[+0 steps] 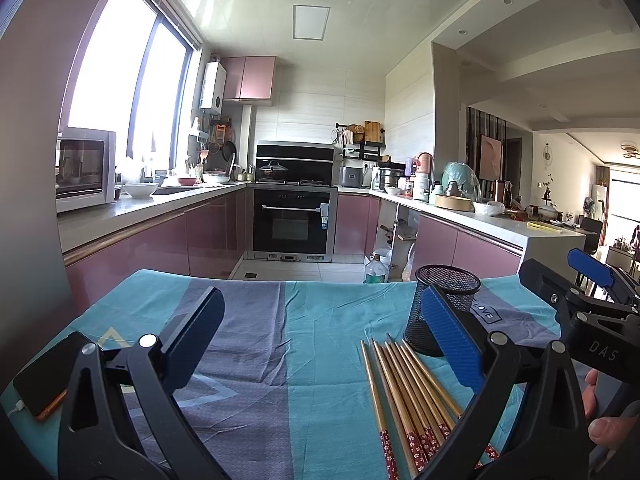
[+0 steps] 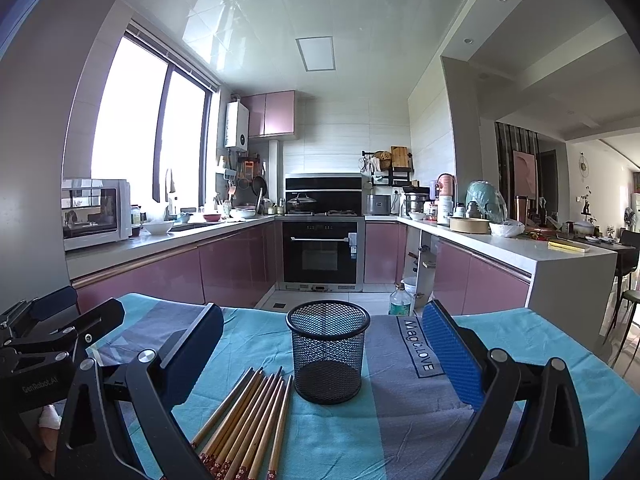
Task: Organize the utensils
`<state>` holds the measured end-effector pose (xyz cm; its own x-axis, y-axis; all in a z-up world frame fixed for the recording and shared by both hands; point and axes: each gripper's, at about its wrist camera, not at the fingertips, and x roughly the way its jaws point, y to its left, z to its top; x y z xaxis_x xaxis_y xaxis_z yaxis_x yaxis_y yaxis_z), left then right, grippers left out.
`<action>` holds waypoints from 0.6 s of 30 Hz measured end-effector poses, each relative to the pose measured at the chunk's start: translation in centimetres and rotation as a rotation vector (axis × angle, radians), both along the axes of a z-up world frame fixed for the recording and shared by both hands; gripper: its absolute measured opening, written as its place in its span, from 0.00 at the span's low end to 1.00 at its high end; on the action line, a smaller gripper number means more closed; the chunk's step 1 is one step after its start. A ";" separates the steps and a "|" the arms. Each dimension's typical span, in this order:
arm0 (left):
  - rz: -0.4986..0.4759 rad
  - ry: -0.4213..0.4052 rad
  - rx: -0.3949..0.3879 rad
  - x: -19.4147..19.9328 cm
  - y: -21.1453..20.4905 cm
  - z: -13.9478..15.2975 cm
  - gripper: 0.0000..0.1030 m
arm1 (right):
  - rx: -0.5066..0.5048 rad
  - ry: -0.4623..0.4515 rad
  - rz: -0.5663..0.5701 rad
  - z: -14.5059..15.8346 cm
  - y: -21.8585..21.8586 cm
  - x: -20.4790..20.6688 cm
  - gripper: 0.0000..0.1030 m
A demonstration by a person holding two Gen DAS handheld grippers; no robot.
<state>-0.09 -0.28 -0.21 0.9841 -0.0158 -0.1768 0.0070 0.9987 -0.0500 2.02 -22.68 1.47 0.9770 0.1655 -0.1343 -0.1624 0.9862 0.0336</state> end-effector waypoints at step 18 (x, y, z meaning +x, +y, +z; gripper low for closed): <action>-0.001 0.000 0.000 0.0 -0.1 -0.1 0.94 | 0.002 0.004 -0.010 0.3 -0.2 -0.3 0.94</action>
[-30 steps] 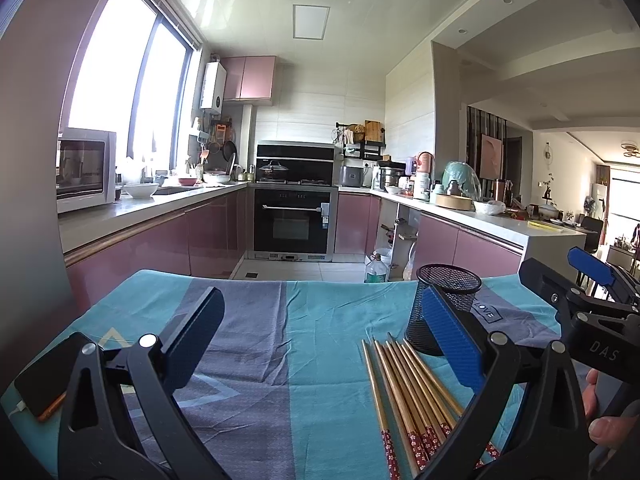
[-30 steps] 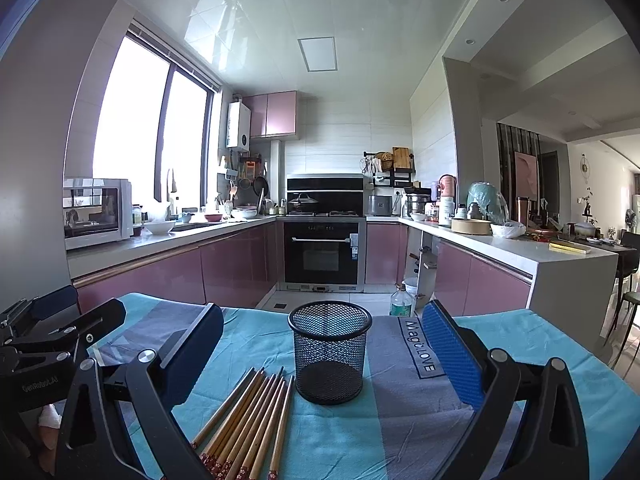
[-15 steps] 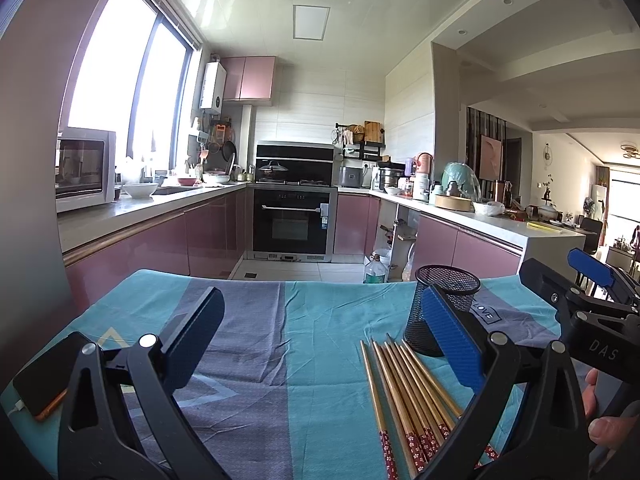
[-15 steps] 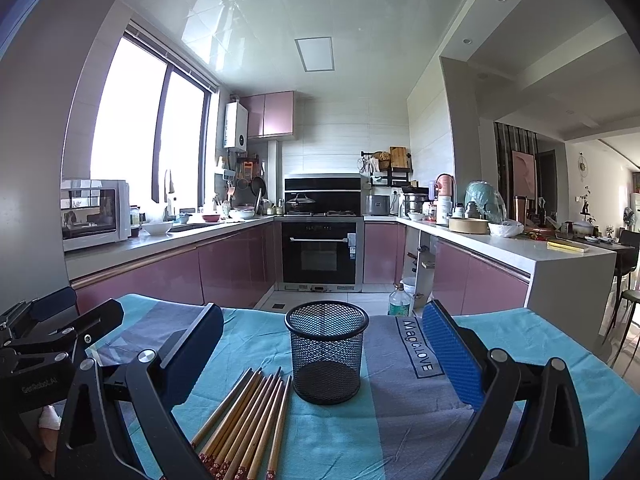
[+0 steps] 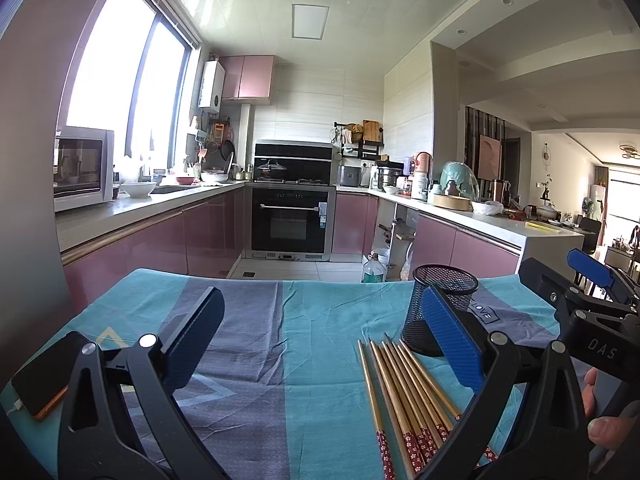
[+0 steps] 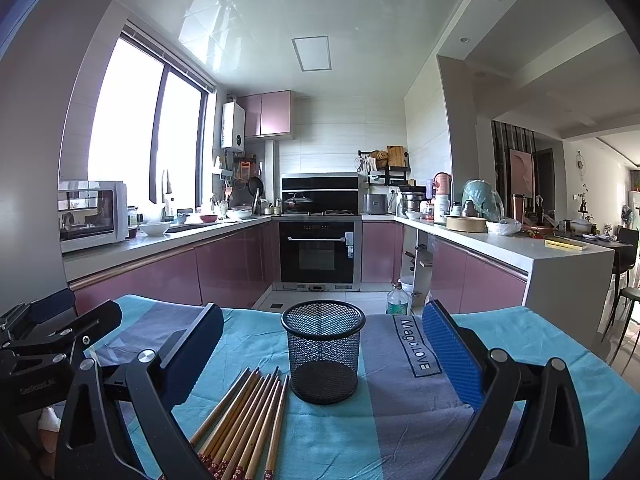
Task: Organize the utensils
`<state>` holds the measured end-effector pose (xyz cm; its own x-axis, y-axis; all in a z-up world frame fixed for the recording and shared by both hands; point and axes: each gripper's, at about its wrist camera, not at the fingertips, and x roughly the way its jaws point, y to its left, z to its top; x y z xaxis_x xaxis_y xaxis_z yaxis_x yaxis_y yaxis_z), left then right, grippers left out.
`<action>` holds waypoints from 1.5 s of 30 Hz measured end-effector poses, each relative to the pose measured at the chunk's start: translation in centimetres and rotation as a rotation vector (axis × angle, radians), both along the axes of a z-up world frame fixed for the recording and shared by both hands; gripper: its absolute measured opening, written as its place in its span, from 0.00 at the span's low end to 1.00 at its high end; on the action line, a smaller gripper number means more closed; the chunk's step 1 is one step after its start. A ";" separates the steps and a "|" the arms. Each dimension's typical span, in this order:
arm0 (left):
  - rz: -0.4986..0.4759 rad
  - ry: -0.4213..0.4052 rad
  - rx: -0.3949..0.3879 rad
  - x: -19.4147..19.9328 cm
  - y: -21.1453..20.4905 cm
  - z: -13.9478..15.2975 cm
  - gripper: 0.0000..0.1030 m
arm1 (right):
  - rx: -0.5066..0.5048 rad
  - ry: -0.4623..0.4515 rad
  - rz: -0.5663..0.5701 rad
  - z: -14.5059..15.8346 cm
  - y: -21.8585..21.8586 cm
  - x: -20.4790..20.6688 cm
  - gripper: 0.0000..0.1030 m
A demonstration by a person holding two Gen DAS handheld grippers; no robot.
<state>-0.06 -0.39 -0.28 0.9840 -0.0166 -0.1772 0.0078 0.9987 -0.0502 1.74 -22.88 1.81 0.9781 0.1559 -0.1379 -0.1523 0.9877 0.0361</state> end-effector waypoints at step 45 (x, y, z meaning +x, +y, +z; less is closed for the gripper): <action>-0.008 0.008 0.000 0.1 -0.1 -0.2 0.94 | 0.006 0.010 -0.002 -0.1 -0.2 0.4 0.94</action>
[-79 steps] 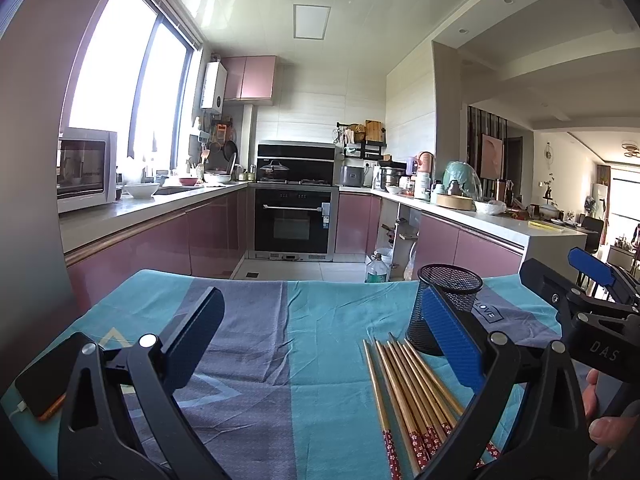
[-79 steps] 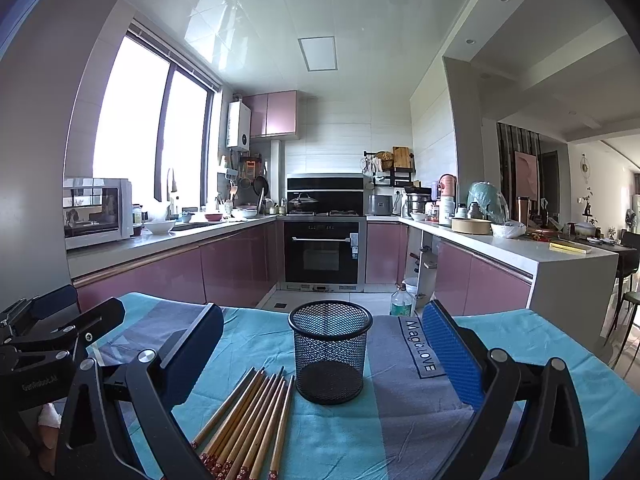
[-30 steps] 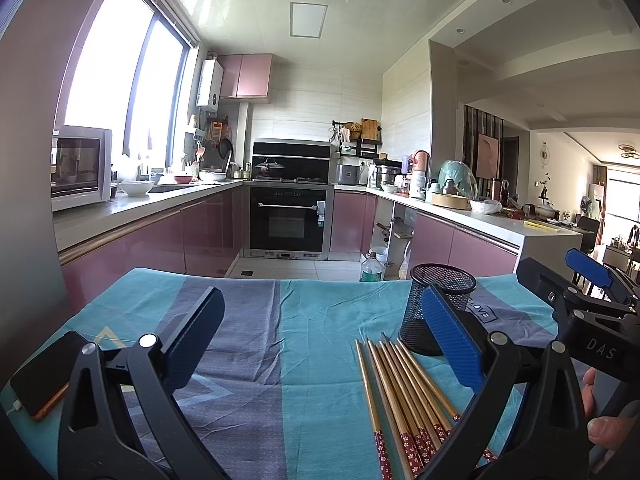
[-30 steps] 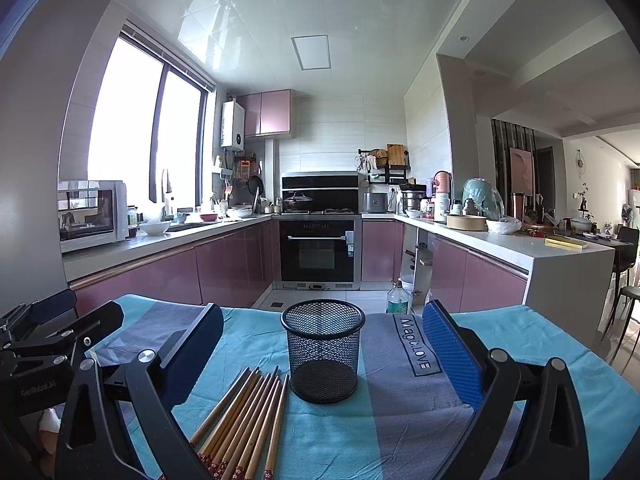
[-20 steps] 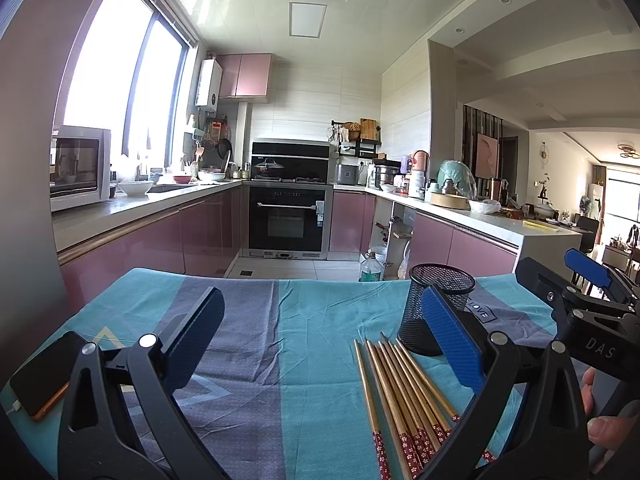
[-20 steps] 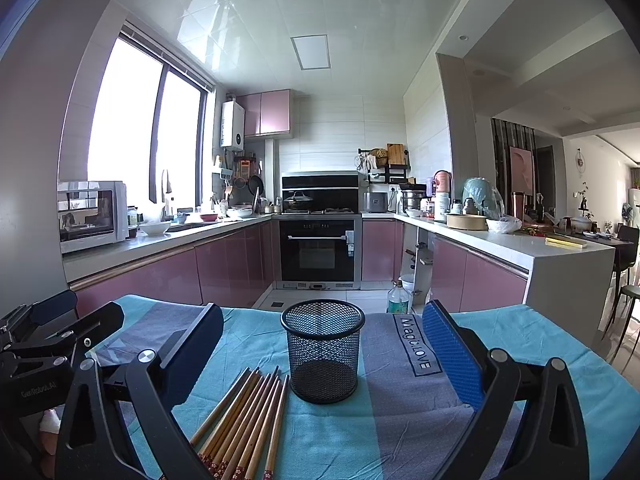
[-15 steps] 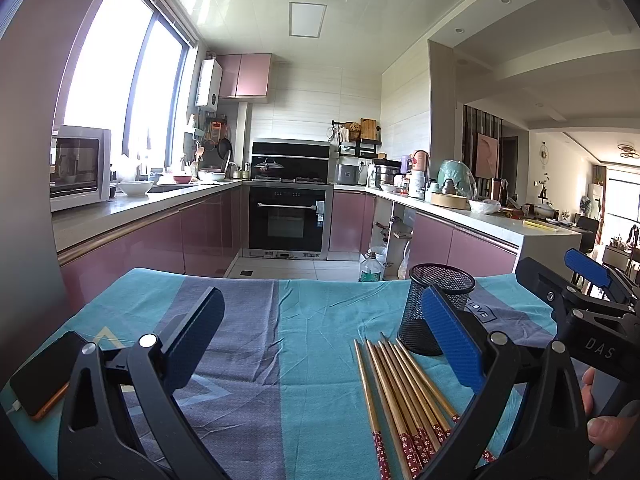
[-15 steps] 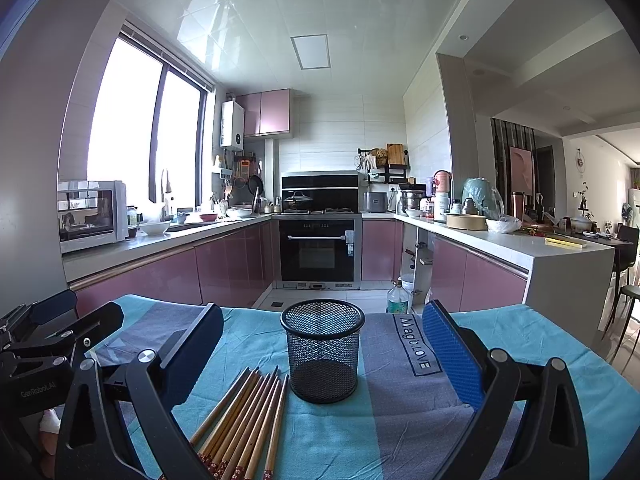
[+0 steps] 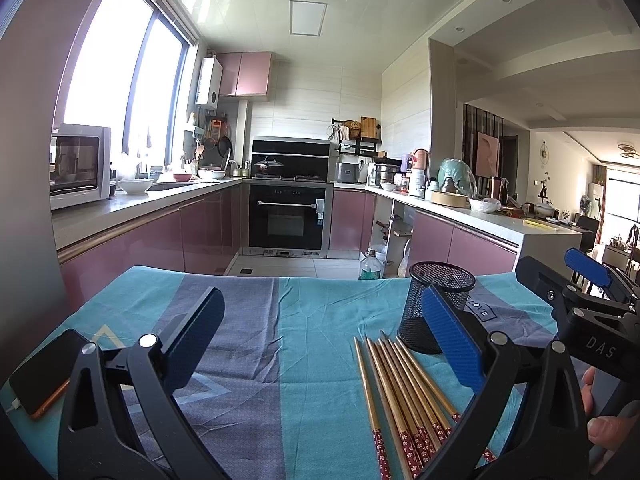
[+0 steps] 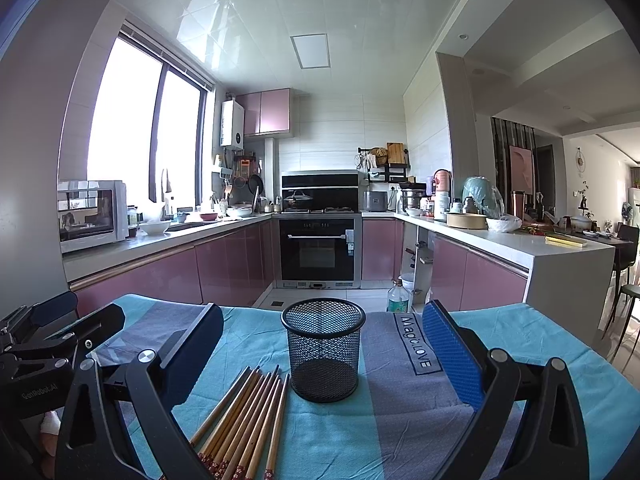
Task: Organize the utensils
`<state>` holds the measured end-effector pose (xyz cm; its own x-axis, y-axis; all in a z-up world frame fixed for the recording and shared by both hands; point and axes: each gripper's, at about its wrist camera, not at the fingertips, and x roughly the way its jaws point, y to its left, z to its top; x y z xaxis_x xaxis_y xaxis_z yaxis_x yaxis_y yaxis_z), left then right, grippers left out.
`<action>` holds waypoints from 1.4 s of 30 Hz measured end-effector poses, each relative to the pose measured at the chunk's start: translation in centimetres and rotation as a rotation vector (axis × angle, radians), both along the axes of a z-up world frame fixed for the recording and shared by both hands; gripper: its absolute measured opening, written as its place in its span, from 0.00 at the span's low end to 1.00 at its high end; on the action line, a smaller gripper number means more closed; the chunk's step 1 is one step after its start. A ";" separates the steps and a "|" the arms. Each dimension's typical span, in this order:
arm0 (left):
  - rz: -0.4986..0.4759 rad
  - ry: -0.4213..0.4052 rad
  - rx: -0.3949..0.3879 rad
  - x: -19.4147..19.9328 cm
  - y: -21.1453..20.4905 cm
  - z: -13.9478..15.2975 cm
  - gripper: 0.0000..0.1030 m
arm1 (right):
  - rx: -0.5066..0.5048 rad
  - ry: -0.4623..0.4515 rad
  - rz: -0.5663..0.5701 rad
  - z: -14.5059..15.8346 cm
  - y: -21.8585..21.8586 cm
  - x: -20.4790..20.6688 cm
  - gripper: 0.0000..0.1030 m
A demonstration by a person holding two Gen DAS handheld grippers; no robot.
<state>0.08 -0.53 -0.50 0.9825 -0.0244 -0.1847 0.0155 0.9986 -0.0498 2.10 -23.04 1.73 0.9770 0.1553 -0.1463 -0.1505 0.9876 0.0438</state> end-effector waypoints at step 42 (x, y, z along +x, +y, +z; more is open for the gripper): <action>-0.015 0.019 -0.006 -0.1 -0.2 -0.1 0.94 | 0.000 0.012 0.006 -0.4 0.2 0.2 0.94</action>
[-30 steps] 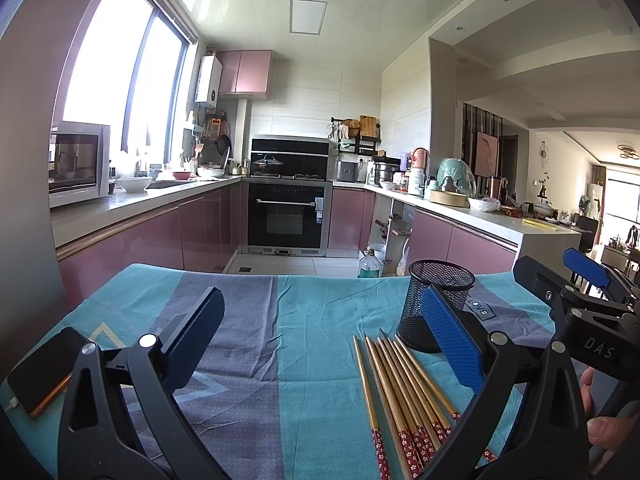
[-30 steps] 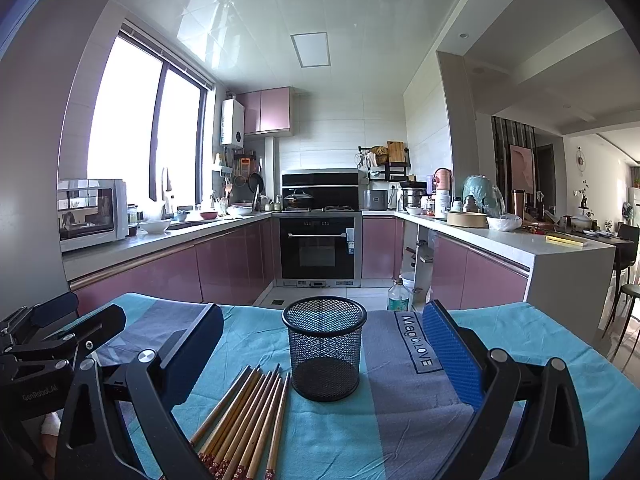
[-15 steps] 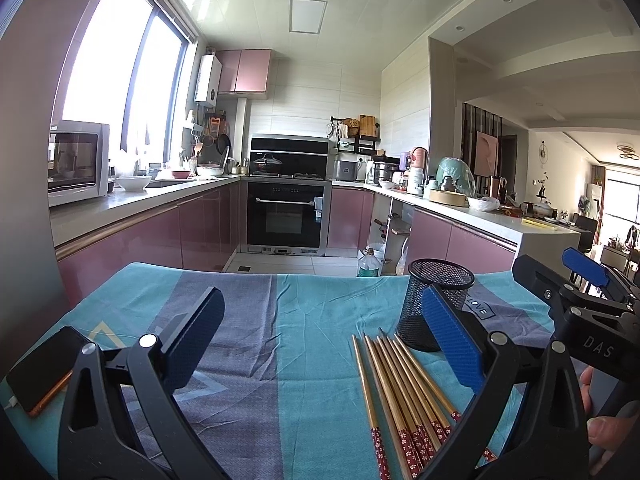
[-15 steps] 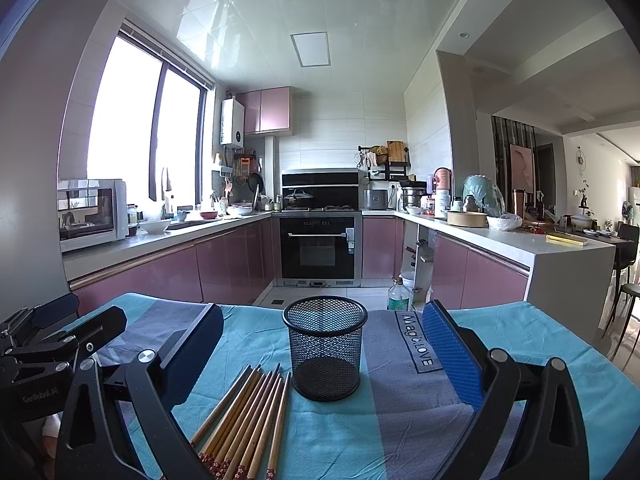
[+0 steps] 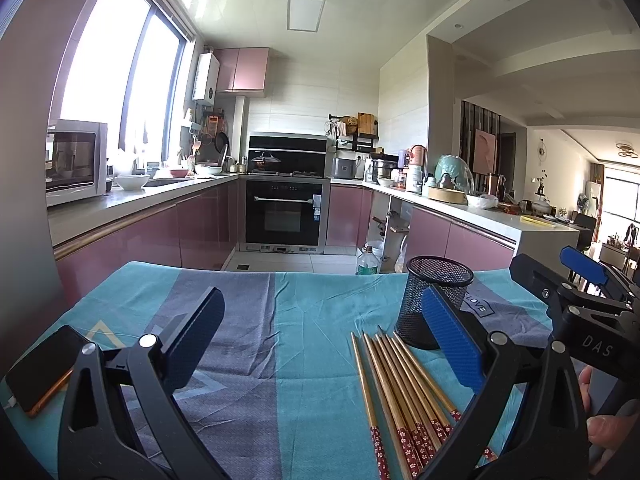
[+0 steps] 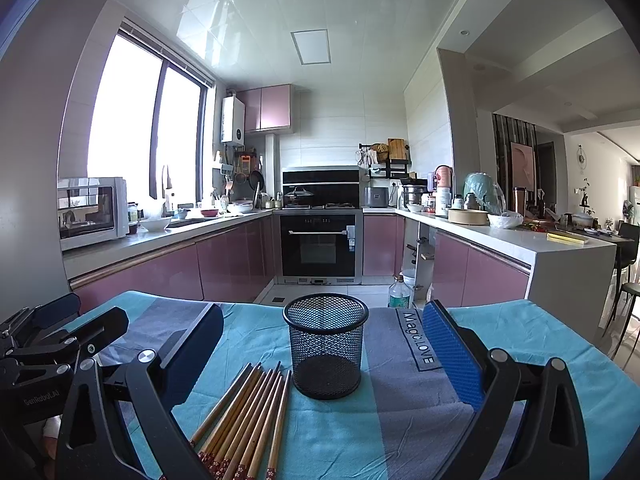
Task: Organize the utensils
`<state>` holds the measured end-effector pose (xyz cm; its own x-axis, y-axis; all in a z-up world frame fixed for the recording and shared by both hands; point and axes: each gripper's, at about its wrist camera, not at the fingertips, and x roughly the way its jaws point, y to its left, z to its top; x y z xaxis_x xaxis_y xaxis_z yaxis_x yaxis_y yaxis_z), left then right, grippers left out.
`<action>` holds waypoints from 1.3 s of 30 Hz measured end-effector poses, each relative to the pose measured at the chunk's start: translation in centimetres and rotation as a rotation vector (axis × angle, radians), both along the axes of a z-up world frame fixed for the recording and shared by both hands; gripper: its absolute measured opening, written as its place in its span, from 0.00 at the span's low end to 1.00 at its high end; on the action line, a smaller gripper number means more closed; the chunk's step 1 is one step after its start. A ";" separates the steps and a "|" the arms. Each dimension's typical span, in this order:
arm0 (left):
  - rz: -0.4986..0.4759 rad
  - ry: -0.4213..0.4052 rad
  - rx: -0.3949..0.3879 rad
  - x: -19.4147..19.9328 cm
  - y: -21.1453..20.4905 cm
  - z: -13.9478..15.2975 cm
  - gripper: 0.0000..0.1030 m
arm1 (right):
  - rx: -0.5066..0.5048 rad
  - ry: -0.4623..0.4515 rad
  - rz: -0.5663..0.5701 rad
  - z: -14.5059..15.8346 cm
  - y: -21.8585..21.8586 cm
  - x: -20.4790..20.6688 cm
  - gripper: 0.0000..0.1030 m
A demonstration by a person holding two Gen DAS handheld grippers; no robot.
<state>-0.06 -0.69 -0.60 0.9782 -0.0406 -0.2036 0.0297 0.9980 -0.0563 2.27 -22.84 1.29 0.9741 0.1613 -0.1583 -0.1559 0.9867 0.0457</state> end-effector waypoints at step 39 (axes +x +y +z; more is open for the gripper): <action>-0.258 0.583 0.185 10.5 -2.3 -7.1 0.67 | -0.151 0.720 0.247 -8.5 2.9 9.4 0.46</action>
